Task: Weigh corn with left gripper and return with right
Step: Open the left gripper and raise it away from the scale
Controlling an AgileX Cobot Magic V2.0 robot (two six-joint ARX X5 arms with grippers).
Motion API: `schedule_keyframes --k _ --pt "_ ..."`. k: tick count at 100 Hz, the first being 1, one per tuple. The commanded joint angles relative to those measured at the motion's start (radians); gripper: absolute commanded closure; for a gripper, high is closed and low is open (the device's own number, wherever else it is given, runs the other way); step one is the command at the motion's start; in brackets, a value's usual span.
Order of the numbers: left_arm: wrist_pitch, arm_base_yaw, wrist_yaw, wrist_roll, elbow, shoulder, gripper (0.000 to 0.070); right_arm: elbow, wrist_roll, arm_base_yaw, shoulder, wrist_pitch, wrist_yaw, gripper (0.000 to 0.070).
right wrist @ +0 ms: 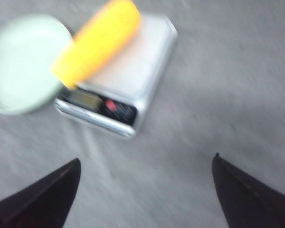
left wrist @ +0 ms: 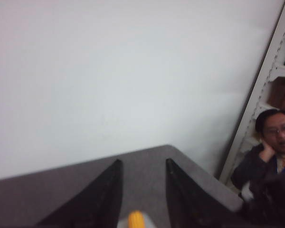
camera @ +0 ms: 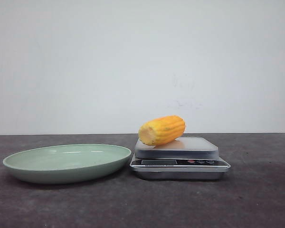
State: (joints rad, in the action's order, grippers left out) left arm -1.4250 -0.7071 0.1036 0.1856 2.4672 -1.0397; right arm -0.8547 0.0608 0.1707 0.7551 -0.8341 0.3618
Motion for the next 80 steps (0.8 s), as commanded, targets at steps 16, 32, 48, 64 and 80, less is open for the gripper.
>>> schedule_keyframes --k 16,32,48,64,80 --pt "-0.058 -0.006 0.026 0.052 -0.067 0.182 0.0569 -0.011 0.253 0.024 0.007 0.266 0.252 0.0193" --pt "-0.058 -0.006 0.060 0.075 -0.066 0.247 0.0569 -0.011 0.478 0.093 0.008 0.519 0.302 0.0220" --pt "-0.058 -0.006 0.053 0.073 -0.066 0.264 0.0568 -0.013 0.636 0.197 0.011 0.789 0.255 0.0220" --pt "-0.058 -0.007 -0.034 0.068 -0.066 0.266 0.0567 -0.062 0.616 0.299 0.043 0.799 0.121 0.0219" --pt "-0.058 -0.011 -0.058 0.040 -0.068 0.265 0.0567 -0.108 0.581 0.372 0.123 0.654 -0.067 0.0214"
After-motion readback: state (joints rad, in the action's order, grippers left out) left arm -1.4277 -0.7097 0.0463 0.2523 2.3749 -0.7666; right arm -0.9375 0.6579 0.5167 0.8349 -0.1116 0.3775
